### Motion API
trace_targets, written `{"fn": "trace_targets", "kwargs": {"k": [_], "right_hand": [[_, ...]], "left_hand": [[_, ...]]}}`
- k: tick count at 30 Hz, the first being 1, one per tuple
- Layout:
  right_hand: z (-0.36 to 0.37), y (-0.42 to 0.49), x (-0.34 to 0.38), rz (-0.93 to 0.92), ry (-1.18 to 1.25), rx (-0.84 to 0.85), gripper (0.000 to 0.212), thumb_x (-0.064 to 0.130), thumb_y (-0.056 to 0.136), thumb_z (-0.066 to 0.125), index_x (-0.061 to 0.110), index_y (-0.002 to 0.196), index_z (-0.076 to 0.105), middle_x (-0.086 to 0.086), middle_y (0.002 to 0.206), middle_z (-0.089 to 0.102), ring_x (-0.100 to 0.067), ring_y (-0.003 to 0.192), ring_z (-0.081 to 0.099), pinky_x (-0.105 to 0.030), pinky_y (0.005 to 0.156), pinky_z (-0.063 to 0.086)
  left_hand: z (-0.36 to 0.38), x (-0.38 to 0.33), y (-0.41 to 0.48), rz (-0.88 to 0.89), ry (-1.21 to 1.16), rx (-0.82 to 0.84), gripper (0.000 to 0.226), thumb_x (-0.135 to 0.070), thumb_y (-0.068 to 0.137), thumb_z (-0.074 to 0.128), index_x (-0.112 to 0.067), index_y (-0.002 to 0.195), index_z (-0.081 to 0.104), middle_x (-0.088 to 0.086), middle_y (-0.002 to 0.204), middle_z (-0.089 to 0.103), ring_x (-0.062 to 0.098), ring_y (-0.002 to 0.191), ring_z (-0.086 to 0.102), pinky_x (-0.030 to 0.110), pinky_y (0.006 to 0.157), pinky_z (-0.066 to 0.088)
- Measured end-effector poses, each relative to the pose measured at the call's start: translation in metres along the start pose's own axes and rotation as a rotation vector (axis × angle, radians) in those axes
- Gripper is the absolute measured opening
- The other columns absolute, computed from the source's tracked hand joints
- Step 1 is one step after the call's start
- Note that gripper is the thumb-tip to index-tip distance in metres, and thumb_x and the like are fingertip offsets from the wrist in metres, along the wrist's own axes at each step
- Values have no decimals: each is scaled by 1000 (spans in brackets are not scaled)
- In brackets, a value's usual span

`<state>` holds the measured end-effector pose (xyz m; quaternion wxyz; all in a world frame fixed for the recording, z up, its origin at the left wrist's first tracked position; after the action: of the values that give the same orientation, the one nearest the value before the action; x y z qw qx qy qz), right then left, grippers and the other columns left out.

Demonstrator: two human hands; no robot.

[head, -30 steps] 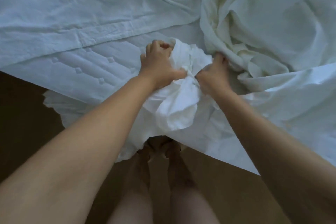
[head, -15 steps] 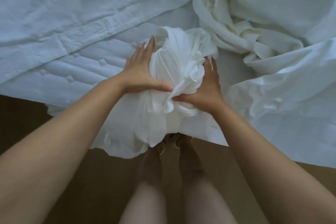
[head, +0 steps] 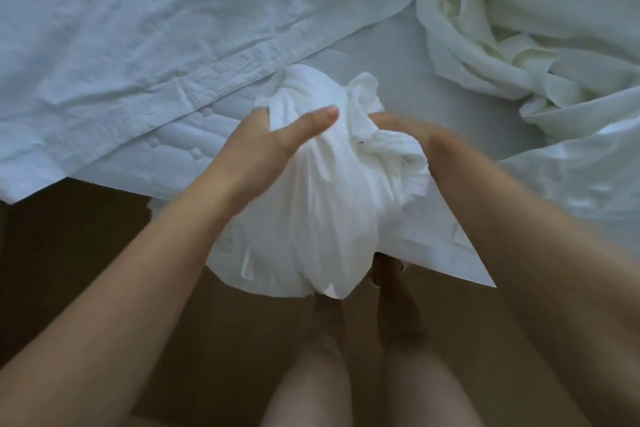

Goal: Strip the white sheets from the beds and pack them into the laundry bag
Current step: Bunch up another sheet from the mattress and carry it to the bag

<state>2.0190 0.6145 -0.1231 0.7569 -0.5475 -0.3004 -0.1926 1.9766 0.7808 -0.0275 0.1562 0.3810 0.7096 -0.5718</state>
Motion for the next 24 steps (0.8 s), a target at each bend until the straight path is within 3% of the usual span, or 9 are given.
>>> {"fn": "trace_targets", "kwargs": {"k": [2, 3, 5, 7, 10, 11, 14, 18, 24], "right_hand": [[-5, 1, -9, 127, -166, 125, 88, 69, 28, 82, 16, 97, 65, -14, 121, 62, -22, 109, 59, -22, 74, 50], [-6, -4, -8, 169, -272, 187, 85, 60, 24, 86, 17, 94, 62, -16, 120, 60, -15, 103, 59, -15, 71, 47], [-24, 4, 2, 186, -498, 131, 55, 42, 56, 81, 6, 93, 61, -15, 110, 62, -7, 87, 60, -11, 71, 47], [-35, 4, 19, 110, -600, -59, 65, 42, 65, 78, 5, 114, 58, -5, 112, 60, -14, 96, 59, -27, 83, 49], [-46, -46, 28, -226, -607, -654, 60, 51, 83, 57, 19, 132, 46, 3, 120, 49, -16, 113, 49, -31, 96, 40], [-36, -65, 24, -332, -602, -682, 61, 52, 85, 51, 22, 137, 41, 4, 127, 44, -16, 122, 42, -30, 103, 35], [0, -86, -1, -392, -756, -472, 91, 72, 68, 53, 41, 144, 14, -5, 152, 19, -24, 143, 11, -42, 116, 16], [-7, -58, -1, -274, -833, -414, 123, 68, 49, 78, 51, 140, -3, -10, 157, -8, -26, 146, -13, -49, 118, 3], [-27, -42, 7, -281, -759, -395, 135, 65, 40, 86, 45, 146, 5, 5, 153, 20, -15, 141, 21, -45, 113, 30]], "left_hand": [[7, -7, -7, 137, 275, 84, 126, -72, 48, 75, -24, 151, 20, -8, 147, 36, 9, 135, 35, 26, 108, 32], [8, -4, -7, 172, 446, 104, 138, -72, 44, 77, -29, 153, 4, -6, 150, 25, 12, 140, 24, 32, 113, 24], [0, 3, 3, 232, 762, 17, 144, -76, 39, 72, -35, 151, -7, -2, 132, 21, 19, 132, 19, 42, 115, 13], [3, -1, 18, 279, 932, -89, 140, -84, 36, 64, -39, 151, -2, 2, 136, 13, 23, 134, 10, 55, 114, 1], [41, -21, 38, 333, 809, -70, 135, -80, 41, 69, -37, 151, 4, 10, 157, -3, 27, 146, -2, 61, 112, 0], [51, -27, 46, 333, 757, -66, 132, -77, 43, 73, -36, 150, 7, 11, 157, 5, 27, 146, 8, 58, 112, 8], [49, -38, 74, 300, 667, -64, 122, -73, 46, 75, -35, 146, 17, 9, 142, 38, 30, 130, 41, 45, 101, 34], [30, -43, 100, 237, 560, -46, 105, -72, 55, 74, -36, 143, 30, -2, 130, 53, 22, 119, 51, 31, 84, 39], [7, -16, 102, 252, 351, -4, 118, -76, 40, 64, -40, 145, 27, 1, 155, 11, 20, 143, 19, 30, 112, 20]]}}
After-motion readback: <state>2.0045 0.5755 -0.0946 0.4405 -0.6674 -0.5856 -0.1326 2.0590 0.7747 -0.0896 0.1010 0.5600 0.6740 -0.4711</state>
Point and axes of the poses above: each hand's wrist, its own y-axis towards the middle knuckle, its own z-axis out of the palm, x = y × z, the point moved 6 cm from there along y, towards the middle knuckle
